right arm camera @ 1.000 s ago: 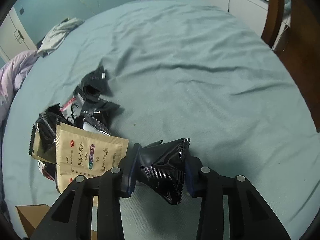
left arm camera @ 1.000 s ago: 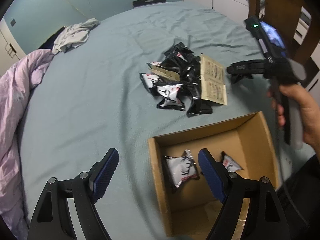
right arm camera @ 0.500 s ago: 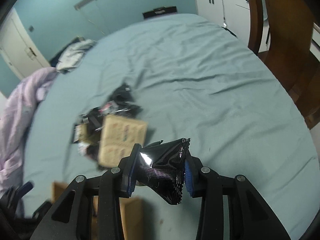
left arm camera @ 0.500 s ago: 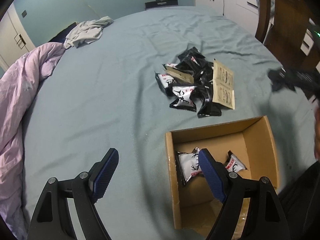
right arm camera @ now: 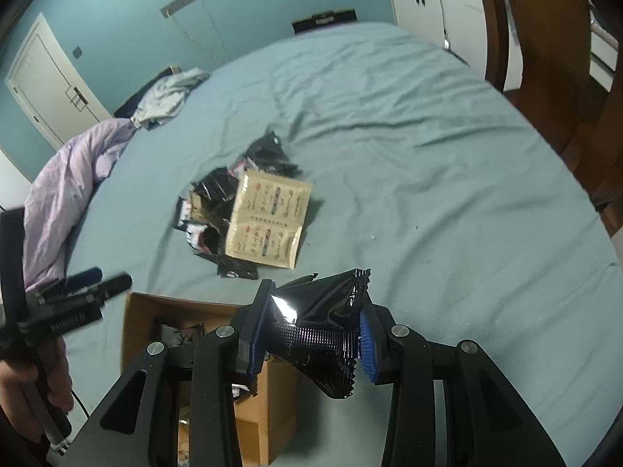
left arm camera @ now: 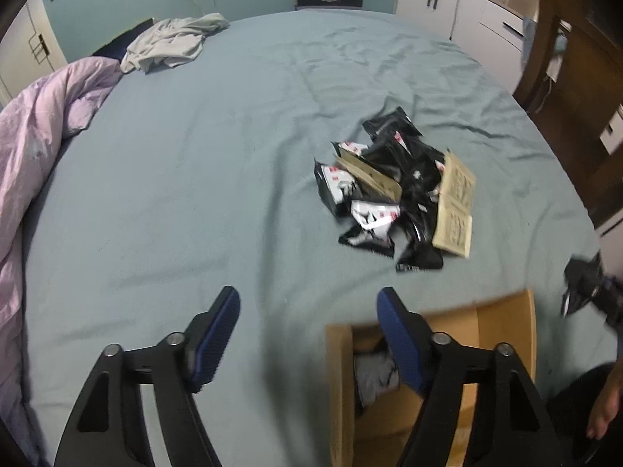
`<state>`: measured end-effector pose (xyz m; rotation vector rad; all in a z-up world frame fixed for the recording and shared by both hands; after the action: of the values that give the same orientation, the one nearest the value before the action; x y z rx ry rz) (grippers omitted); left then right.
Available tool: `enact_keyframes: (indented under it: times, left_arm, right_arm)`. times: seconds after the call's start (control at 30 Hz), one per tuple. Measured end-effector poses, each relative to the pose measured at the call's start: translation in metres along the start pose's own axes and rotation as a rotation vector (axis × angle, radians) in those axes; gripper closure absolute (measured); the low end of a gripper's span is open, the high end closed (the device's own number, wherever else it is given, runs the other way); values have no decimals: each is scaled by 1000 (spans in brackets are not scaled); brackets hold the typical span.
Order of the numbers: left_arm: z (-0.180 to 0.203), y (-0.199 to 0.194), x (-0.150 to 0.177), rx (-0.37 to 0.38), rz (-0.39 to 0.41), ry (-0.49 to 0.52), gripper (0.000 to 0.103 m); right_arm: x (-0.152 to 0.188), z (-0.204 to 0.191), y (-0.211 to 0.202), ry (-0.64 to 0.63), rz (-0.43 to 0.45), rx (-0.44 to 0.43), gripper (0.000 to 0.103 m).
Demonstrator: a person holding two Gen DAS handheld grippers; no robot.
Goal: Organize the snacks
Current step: 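Grasp another white deer-print packet with the left tool while the right tool holds its packet, then carry the white packet into the box with the left tool and open it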
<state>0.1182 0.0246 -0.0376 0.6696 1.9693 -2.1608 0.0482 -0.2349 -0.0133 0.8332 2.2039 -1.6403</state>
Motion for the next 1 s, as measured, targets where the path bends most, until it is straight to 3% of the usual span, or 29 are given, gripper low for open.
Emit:
enact_keyframes:
  times: [0.13, 0.23, 0.4, 0.57, 0.63, 0.7, 0.73, 1.0]
  left_arm:
    - [-3, 13, -17, 4, 28, -17, 32]
    - [8, 28, -28, 22, 6, 32, 34]
    - [37, 57, -39, 68, -69, 170, 34]
    - [50, 86, -44, 87, -156, 201, 34]
    - [51, 94, -46, 95, -177, 200, 41]
    - [53, 101, -46, 93, -186, 209, 69]
    - [54, 104, -46, 102, -195, 213, 74]
    - [51, 91, -41, 50, -143, 217, 78]
  right_arm:
    - [-7, -1, 16, 11, -28, 7, 66]
    - [-12, -1, 26, 22, -48, -6, 66]
    - [-16, 1, 39, 20, -77, -6, 66]
    - [-17, -2, 48, 5, -94, -8, 66]
    - [-18, -3, 52, 0, -100, -5, 66]
    - [-18, -3, 55, -3, -105, -6, 66]
    - [-18, -3, 56, -1, -108, -4, 66]
    - [-18, -4, 54, 1, -100, 1, 66]
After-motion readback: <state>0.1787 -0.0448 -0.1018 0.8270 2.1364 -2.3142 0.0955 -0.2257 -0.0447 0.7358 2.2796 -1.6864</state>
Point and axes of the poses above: each gripper's, at about its wrist camera, not at the fingertips, and y roughly the way its jaws point, z to its right, x to its underside, the point moved 2 cm from there along y, roughly the way its jaws point, and after that the axes turned 2 degrees about x, right-handed, at the moved point
